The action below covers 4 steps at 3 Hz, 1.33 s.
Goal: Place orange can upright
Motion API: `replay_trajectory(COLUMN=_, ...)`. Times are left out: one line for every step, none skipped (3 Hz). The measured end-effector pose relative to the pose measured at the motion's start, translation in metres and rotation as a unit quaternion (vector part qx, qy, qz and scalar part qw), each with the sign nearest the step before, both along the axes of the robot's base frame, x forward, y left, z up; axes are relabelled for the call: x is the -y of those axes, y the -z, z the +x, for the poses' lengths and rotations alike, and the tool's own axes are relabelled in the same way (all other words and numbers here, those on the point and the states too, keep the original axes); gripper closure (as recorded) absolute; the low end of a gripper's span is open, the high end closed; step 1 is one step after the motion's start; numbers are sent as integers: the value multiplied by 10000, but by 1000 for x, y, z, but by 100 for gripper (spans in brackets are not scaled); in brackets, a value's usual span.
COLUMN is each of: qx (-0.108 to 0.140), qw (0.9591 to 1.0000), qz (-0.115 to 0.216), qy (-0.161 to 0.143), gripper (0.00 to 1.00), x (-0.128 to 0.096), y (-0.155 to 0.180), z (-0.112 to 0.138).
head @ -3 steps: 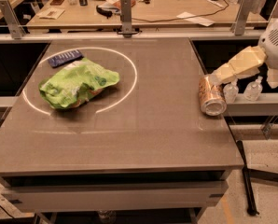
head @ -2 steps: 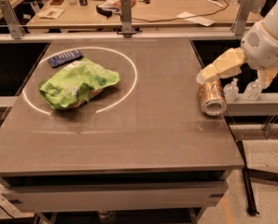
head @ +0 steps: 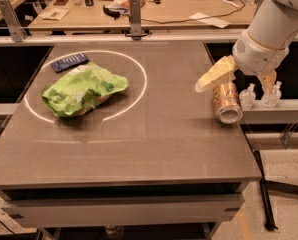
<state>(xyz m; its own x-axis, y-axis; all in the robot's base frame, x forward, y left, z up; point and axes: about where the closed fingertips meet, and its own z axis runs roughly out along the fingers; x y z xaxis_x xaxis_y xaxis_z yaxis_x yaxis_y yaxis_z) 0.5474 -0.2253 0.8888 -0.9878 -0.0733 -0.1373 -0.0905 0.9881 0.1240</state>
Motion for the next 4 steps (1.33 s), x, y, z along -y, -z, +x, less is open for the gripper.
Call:
replay_trajectory(qx=-179, qw=9997, qz=-121, qy=108, gripper=0, x=-1, y=10, z=6)
replay_trajectory(qx=-300, qw=9992, qz=-191, qy=161, gripper=0, x=3, y=20, z=13)
replay_trajectory(qx=-374, qw=9989, qz=-233, qy=184, gripper=0, x=5, y=27, z=21)
replay_trajectory(qx=-444, qw=9984, qz=-293, qy=179, gripper=0, x=7, y=35, z=24)
